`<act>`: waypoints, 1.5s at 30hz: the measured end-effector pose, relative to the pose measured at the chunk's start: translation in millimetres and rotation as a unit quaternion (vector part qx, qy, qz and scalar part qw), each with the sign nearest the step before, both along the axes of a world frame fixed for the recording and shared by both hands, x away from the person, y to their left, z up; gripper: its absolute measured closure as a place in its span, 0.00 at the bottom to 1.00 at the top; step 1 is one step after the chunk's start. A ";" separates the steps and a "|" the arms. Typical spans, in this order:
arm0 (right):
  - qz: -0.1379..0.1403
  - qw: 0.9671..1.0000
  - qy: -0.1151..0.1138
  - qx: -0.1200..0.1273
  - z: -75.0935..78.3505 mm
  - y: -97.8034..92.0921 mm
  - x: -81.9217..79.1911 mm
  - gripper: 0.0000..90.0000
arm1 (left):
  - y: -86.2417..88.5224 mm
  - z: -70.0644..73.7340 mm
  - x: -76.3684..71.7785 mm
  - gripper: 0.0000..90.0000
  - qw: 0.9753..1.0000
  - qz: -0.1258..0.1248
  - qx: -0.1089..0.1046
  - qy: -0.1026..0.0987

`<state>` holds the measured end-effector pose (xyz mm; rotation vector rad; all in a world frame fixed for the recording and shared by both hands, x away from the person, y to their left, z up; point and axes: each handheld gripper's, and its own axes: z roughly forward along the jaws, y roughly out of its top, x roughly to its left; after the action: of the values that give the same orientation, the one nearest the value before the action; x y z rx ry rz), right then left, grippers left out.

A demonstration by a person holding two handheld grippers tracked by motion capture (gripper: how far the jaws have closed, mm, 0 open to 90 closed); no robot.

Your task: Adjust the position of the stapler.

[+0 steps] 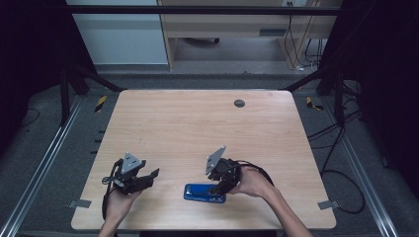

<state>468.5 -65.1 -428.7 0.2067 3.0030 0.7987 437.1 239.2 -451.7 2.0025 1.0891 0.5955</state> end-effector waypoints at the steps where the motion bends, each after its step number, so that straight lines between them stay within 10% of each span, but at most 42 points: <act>1: 0.005 1.000 0.002 -0.004 -1.6 2.9 0.4 0.62 | -0.4 -0.1 -0.1 0.44 1.000 0.000 0.002 -0.001; 17: 0.025 0.996 0.019 -0.079 -16.0 22.9 5.0 0.70 | -1.4 -2.5 1.8 0.45 1.000 -0.008 0.009 0.003; 45: 0.064 0.994 -0.008 -0.089 -14.6 9.6 3.1 0.74 | 1.0 -3.7 3.2 0.46 1.000 -0.006 0.013 0.005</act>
<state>471.7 -55.6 -443.3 0.0024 3.0756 0.5306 440.3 240.2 -455.4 2.0351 1.0791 0.5963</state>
